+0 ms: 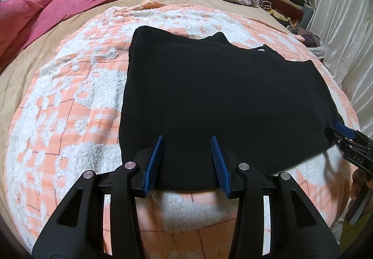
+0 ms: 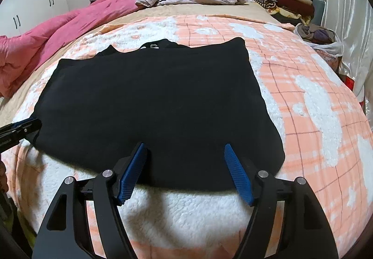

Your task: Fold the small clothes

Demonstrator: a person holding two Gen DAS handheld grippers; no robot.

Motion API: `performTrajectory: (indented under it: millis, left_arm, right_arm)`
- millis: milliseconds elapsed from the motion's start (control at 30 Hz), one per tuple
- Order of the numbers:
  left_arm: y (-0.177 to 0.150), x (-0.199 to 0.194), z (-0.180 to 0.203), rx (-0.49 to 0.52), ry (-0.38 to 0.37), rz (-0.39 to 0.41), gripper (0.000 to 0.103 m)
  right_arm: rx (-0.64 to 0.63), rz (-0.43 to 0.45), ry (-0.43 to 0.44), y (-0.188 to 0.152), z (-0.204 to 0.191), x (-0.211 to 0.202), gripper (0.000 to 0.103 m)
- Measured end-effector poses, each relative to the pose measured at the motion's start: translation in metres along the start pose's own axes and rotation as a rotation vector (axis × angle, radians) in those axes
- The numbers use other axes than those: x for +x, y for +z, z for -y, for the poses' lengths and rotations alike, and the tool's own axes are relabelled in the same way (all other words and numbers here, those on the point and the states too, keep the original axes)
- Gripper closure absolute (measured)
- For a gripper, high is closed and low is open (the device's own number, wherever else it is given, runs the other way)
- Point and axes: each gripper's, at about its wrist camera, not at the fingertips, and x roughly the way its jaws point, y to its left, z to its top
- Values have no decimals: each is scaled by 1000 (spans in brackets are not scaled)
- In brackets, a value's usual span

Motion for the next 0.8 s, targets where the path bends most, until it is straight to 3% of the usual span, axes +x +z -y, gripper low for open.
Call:
performTrajectory:
  millis: [500, 800]
  left_arm:
    - [-4, -15, -1, -23, -16, 5, 68]
    - [-4, -29, -3, -34, -10, 27, 54]
  right_arm:
    - [22, 19, -4, -8, 2, -23, 22]
    - [6, 57, 5, -7, -8, -41, 15]
